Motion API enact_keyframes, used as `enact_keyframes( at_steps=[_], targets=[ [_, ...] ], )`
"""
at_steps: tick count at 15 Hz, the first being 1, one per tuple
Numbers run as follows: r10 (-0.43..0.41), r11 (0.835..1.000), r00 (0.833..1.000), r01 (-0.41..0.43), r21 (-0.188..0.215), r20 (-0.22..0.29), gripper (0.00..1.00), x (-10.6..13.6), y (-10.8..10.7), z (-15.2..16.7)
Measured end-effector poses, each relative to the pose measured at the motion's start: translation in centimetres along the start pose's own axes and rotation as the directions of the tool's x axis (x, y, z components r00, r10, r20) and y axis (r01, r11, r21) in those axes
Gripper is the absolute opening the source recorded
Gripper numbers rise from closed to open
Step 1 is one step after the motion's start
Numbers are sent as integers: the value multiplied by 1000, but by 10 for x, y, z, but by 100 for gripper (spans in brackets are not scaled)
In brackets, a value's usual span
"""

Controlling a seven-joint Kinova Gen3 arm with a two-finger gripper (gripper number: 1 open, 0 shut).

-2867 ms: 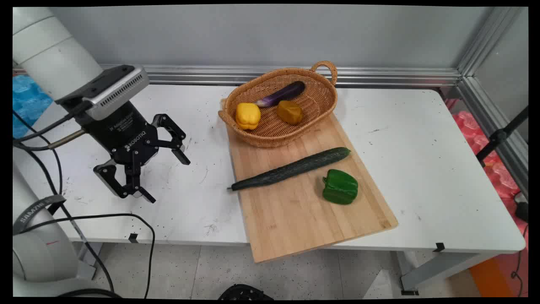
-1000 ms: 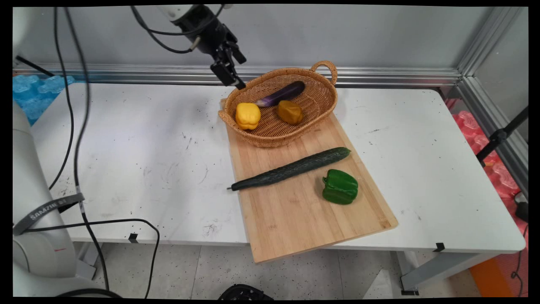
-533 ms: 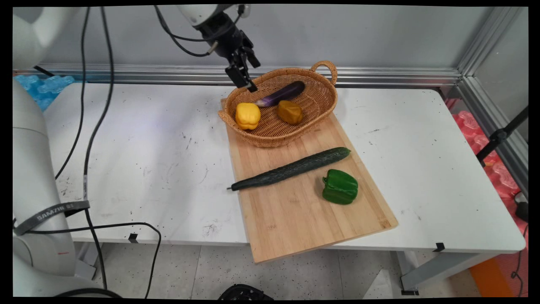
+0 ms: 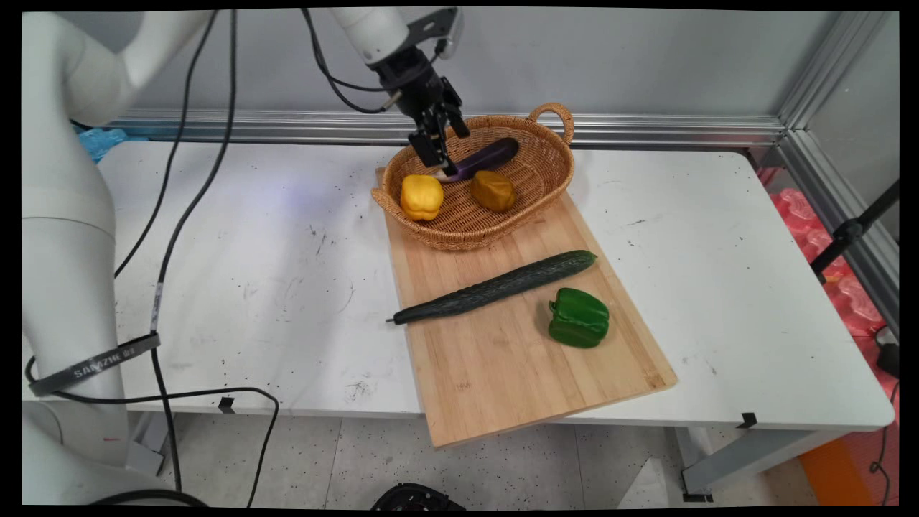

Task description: Pick up the potato from the vegetable basket, then place the picked object on the cutting board

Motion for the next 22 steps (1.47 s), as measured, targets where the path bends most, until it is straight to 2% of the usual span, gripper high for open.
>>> enact_keyframes(
  at_steps=[6, 14, 15, 22],
  targets=[
    [70, 995, 998, -70, -76, 2, 100, 10, -21, 44],
    [127, 984, 992, -124, -124, 15, 100, 17, -40, 79],
    [134, 983, 991, -130, -130, 18, 0, 17, -41, 81],
    [176, 974, 984, -169, -148, 33, 0, 24, -48, 76]
  ],
)
